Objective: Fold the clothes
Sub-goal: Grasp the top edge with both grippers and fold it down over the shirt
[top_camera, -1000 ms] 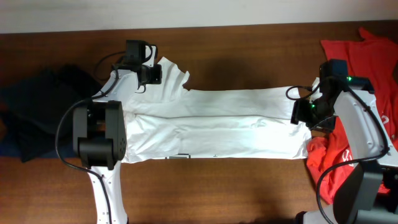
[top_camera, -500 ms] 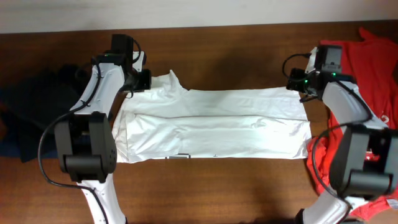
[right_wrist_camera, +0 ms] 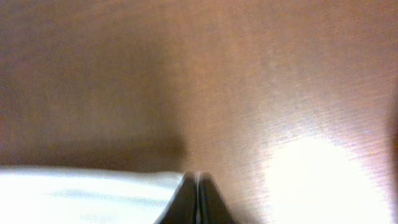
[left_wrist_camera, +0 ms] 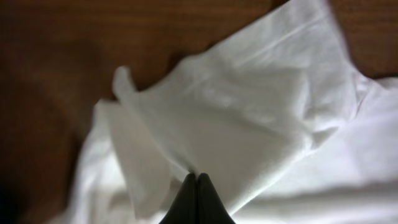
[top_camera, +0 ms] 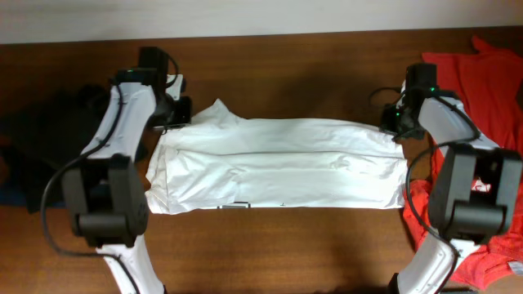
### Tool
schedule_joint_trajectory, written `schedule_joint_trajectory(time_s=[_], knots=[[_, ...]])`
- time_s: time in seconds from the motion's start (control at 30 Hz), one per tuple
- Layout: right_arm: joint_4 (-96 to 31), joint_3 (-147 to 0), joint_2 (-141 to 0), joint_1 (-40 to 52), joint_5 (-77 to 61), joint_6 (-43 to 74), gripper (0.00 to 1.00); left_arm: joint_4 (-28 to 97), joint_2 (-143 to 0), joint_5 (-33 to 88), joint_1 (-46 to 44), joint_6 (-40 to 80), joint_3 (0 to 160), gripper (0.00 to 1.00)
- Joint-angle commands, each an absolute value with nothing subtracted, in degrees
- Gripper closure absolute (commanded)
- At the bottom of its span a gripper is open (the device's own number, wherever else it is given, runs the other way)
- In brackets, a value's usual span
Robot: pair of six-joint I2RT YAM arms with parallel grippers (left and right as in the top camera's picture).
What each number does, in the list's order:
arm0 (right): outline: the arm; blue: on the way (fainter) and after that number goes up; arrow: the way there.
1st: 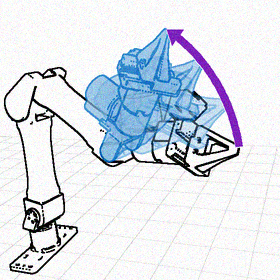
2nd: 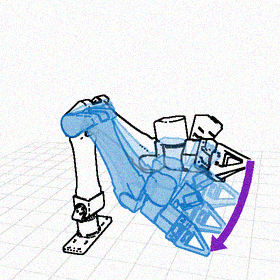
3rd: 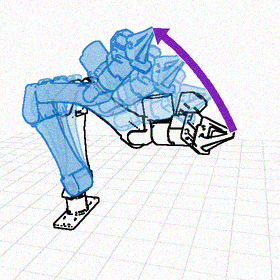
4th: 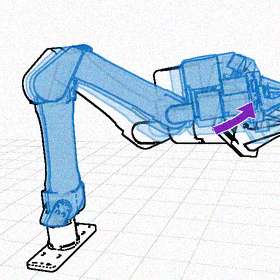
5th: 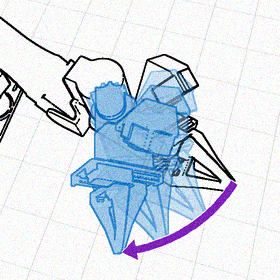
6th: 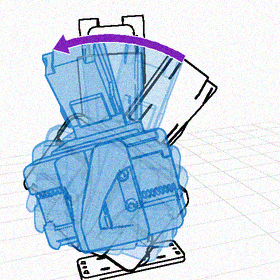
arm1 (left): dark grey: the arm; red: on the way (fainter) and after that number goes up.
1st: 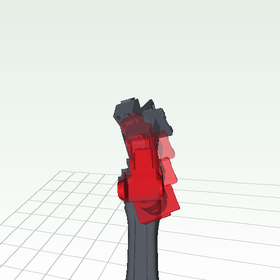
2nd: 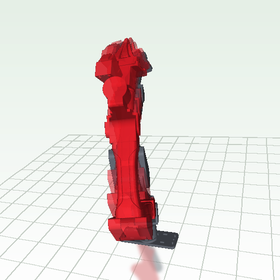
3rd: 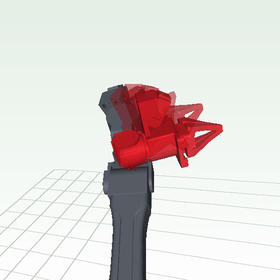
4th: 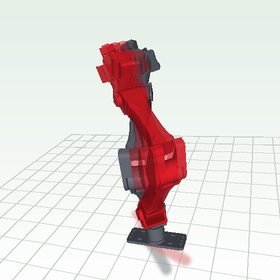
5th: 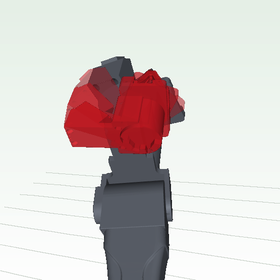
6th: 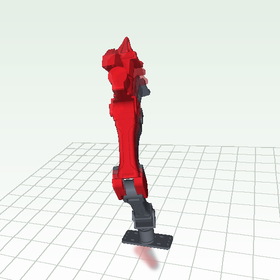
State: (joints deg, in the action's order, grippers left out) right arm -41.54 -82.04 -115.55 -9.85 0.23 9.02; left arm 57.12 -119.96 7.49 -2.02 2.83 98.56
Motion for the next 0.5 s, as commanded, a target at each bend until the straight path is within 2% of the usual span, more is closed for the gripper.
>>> schedule_joint_trajectory(time_s=[0.0, 0.13, 0.33, 0.37, 0.4, 0.47], knots=[[-53.80, -87.72, -106.98, -10.26, 2.42, 9.45, 0.96, 64.20, -111.18, 7.90, 0.30, 3.40, 98.70, 1.00], [-72.29, -87.66, -105.25, -10.26, 5.13, 9.43, 0.96, 79.79, -107.77, 10.72, 1.83, 3.84, 98.41, 1.00], [-79.66, -86.59, -105.27, -10.26, 10.81, 9.43, 0.94, 82.89, -107.77, 6.98, 1.83, 3.84, 88.38, 1.00], [-80.09, -85.73, -105.27, -10.26, 10.81, 9.43, 0.92, 82.78, -107.77, 4.60, 1.83, 3.90, 87.22, 0.99], [-80.05, -84.68, -105.27, -10.26, 10.81, 9.43, 0.83, 82.61, -107.77, 3.77, 1.83, 4.49, 86.37, 1.00], [-79.96, -83.37, -105.36, -10.26, 10.83, 9.43, 0.80, 82.13, -107.77, 3.75, 1.78, 4.49, 85.71, 0.96]])
